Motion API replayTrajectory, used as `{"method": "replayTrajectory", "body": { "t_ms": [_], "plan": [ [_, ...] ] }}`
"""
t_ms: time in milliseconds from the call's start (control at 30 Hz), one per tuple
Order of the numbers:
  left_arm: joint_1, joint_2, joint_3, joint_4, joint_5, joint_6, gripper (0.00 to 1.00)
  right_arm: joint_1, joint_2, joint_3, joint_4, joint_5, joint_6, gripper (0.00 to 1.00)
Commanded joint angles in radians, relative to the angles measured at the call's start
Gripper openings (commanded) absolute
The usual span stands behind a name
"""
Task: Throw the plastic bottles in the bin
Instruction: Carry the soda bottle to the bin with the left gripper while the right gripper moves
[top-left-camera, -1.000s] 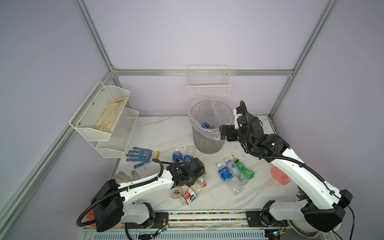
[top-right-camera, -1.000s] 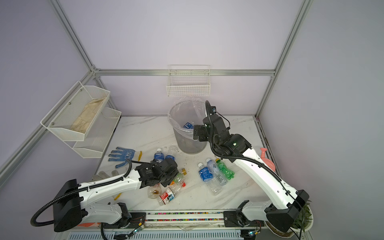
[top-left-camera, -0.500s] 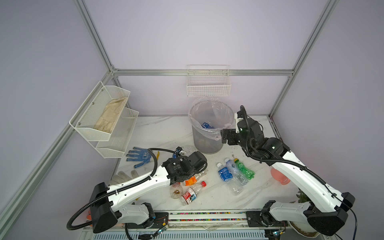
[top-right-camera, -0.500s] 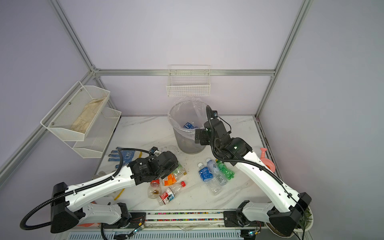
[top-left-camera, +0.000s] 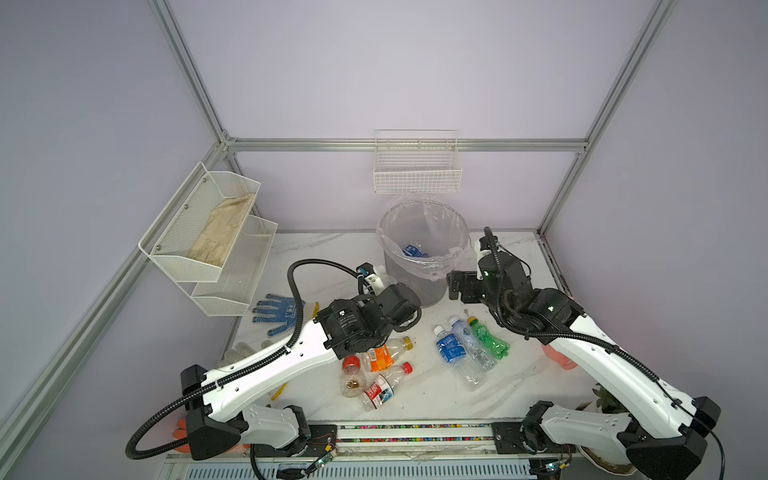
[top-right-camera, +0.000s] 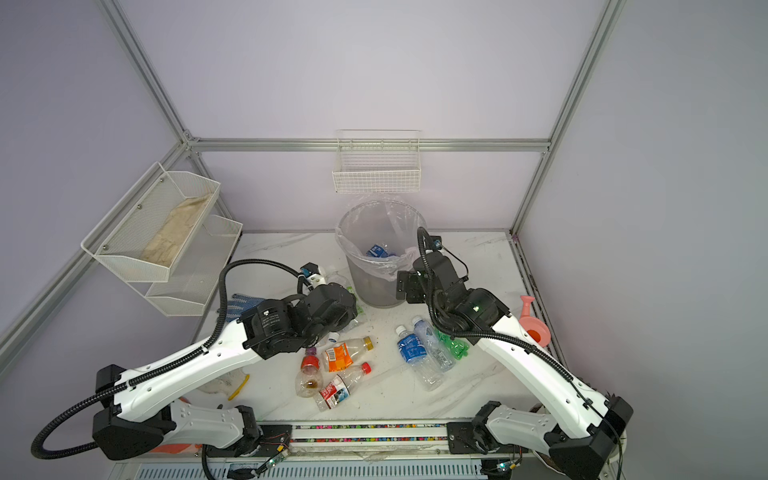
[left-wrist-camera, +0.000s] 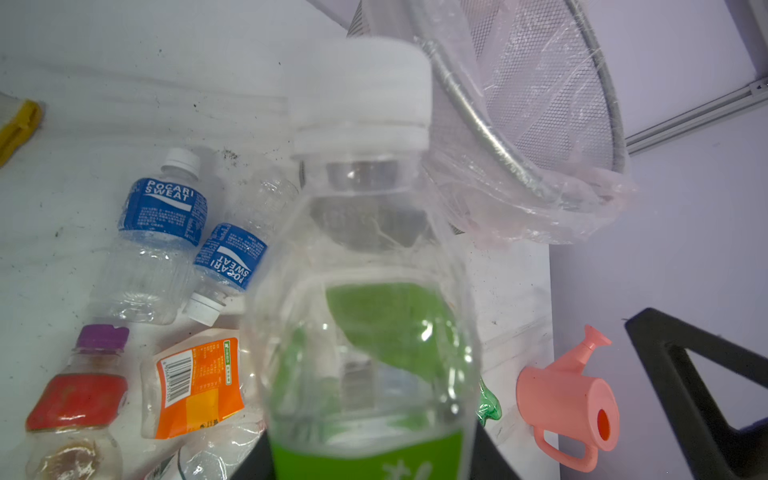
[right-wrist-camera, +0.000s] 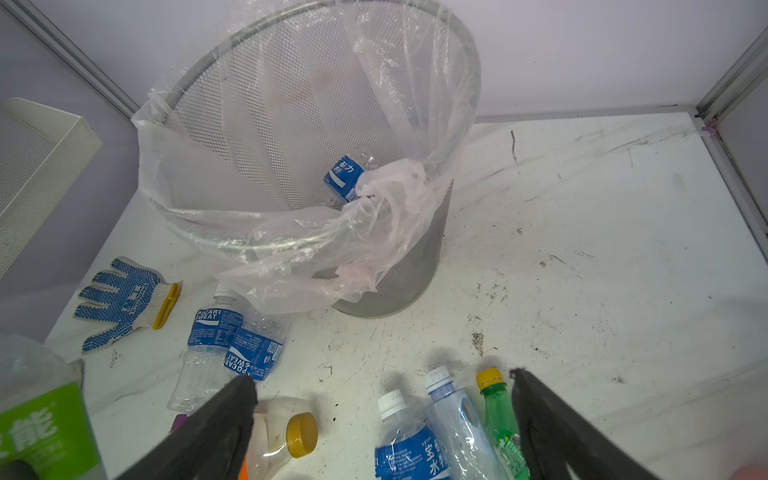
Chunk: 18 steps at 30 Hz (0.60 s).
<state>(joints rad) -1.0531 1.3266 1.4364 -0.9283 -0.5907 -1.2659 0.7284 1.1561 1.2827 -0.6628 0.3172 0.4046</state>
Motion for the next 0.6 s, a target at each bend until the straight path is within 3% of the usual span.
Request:
{"method": "replayTrajectory", "body": {
  "t_ms": [0,567],
  "plan": [
    [-0.008,0.004,0.126,-0.027,-0.093,0.113,0.00,0.001,-0.035,-0.027,-0.005,0.010,0.032,0.97],
    [-0.012,0.133,0.436,-0.042,-0.206,0.442,0.00,0.002,-0.181,-0.269,-0.015,-0.033,0.121,0.97]
  ]
}}
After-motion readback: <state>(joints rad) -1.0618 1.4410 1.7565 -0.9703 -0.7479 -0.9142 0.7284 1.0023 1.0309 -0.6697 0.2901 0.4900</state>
